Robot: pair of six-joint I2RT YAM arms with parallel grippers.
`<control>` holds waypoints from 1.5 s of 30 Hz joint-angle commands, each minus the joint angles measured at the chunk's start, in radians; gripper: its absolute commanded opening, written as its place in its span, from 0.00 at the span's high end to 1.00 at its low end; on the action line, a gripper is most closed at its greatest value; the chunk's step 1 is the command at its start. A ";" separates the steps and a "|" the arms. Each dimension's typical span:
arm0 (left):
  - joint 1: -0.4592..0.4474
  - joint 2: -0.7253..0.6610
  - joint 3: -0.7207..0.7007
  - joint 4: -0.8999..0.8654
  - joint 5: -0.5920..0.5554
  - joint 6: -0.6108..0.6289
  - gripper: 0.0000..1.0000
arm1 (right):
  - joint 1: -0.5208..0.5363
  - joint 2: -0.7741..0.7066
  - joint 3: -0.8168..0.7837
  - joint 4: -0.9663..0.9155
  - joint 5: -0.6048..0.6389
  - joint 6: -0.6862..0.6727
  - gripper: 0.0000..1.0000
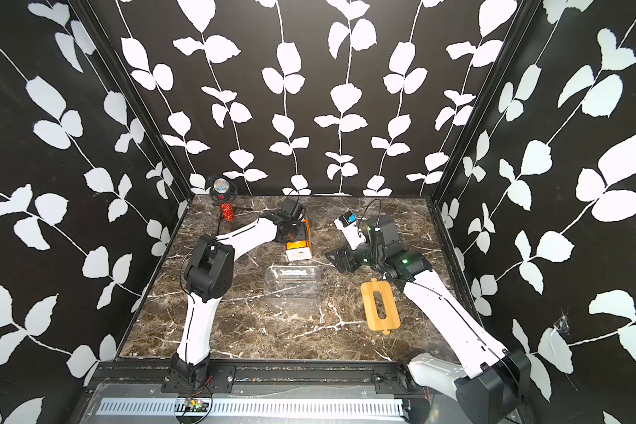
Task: Put the tissue paper into the tissue box
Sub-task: Pick up the paper towel from the center of the board, then place the paper towel in the tissue box.
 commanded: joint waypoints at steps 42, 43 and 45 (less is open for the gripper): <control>-0.126 -0.739 -0.330 -0.426 0.539 1.234 0.27 | -0.084 -0.144 0.120 -0.166 0.004 0.060 0.21; -0.161 -0.748 -0.355 -0.414 0.538 1.246 0.26 | -0.083 -0.147 0.118 -0.166 0.004 0.063 0.21; -0.182 -0.764 -0.404 -0.373 0.514 1.264 0.25 | -0.084 -0.151 0.112 -0.166 0.000 0.064 0.21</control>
